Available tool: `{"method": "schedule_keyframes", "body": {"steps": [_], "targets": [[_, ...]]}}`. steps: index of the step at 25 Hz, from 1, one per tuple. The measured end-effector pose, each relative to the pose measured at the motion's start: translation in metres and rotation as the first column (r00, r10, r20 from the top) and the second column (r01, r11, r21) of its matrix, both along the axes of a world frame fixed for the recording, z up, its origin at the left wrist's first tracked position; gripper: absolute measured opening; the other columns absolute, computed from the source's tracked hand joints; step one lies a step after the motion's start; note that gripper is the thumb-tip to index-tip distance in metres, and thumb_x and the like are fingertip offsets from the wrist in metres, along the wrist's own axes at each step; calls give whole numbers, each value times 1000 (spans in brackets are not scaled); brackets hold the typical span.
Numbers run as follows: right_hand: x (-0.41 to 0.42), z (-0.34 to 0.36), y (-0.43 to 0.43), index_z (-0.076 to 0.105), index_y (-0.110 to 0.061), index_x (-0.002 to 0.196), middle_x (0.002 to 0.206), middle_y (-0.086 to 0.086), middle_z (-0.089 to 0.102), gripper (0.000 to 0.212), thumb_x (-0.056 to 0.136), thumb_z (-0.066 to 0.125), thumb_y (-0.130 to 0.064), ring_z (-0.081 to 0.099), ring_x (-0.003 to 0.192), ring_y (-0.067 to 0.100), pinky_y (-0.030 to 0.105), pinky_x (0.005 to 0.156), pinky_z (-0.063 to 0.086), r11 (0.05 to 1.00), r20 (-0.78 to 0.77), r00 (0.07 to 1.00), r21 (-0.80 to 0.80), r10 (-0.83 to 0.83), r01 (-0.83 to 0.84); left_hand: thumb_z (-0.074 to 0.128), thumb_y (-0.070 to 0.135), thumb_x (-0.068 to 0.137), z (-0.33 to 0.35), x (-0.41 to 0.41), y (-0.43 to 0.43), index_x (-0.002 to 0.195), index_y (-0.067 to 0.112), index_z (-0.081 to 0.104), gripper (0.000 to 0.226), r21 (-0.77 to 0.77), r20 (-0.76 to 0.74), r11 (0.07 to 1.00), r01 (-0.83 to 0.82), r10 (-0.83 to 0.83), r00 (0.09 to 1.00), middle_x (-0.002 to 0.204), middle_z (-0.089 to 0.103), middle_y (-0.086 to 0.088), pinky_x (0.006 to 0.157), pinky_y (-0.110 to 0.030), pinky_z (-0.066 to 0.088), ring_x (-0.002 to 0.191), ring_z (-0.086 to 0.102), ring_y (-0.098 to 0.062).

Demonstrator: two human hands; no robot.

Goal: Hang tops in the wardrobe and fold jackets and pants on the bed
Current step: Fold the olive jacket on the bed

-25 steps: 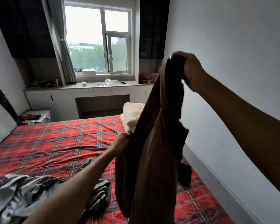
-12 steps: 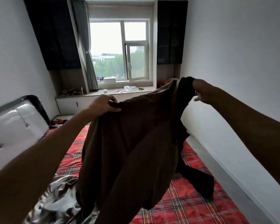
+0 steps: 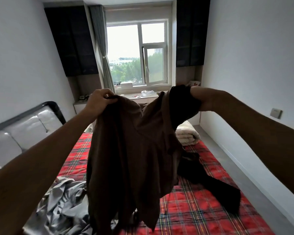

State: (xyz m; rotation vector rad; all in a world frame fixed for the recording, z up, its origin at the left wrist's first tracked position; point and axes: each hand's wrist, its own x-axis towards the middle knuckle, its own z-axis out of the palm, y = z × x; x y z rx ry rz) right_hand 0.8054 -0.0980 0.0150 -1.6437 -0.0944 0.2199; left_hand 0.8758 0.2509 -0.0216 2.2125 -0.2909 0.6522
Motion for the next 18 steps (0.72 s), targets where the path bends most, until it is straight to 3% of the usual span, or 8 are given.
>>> {"method": "schedule_keyframes", "body": {"steps": [2, 4, 6, 8, 10, 13, 15, 18], "targets": [[-1, 3, 14, 59, -3, 84, 66, 7, 67, 29, 103, 39, -10, 66, 54, 14, 21, 45, 51, 963, -30, 999, 267, -20, 27, 76, 17, 82, -4, 4, -6, 91, 14, 72, 11, -14, 41, 997, -78, 79, 996, 77, 61, -7, 68, -30, 40, 72, 55, -18], [-3, 11, 26, 61, -4, 91, 82, 9, 67, 30, 104, 37, -14, 66, 69, 18, 23, 49, 54, 909, 12, 998, 413, -63, 53, 75, 22, 83, -11, 8, -8, 95, 19, 74, 13, 71, 65, 981, -182, 178, 982, 84, 61, -8, 68, -28, 36, 77, 56, -20], [-1, 22, 31, 60, -4, 94, 86, 9, 65, 32, 106, 32, -14, 64, 75, 19, 23, 49, 55, 844, 71, 995, 536, -76, 26, 74, 25, 85, -19, 11, -13, 92, 27, 73, 7, 161, 8, 969, -186, 188, 982, 77, 63, -4, 64, -29, 38, 76, 62, -27], [-1, 33, 37, 56, -4, 86, 76, 8, 64, 36, 106, 27, -11, 65, 64, 16, 23, 47, 53, 803, 124, 988, 595, -96, 3, 72, 23, 87, -29, 9, -29, 85, 28, 68, 7, 115, -106, 989, -90, 102, 989, 70, 64, -2, 54, -25, 44, 65, 67, -27], [5, 40, 45, 50, -6, 78, 72, 7, 58, 35, 104, 26, -7, 59, 64, 16, 28, 55, 51, 843, 164, 964, 530, -208, 92, 69, 18, 90, -34, -5, -56, 90, 19, 62, 7, -96, -200, 992, 81, -99, 975, 76, 67, -10, 47, -27, 53, 54, 68, -27], [13, 40, 49, 49, -8, 79, 79, 5, 53, 31, 102, 28, -7, 53, 69, 16, 27, 62, 46, 874, 182, 939, 449, -293, 186, 58, 23, 97, -37, -36, -91, 105, 4, 59, 21, -362, -323, 854, 373, -490, 809, 90, 71, -20, 65, -36, 61, 74, 73, -31], [16, 42, 45, 57, -3, 90, 83, 9, 60, 29, 101, 31, -7, 60, 75, 19, 29, 63, 51, 846, 138, 966, 520, -220, 119, 59, 34, 94, -49, -47, -104, 112, 7, 62, 33, -350, -434, 793, 498, -608, 664, 104, 72, -16, 82, -38, 59, 93, 72, -29], [14, 48, 34, 56, 0, 111, 87, 13, 63, 26, 101, 32, -5, 62, 80, 22, 25, 56, 54, 786, 128, 964, 609, -233, 109, 72, 38, 83, -79, -55, -134, 116, 16, 63, 41, -186, -552, 806, 562, -559, 619, 108, 72, -5, 86, -33, 56, 96, 70, -19]]}}
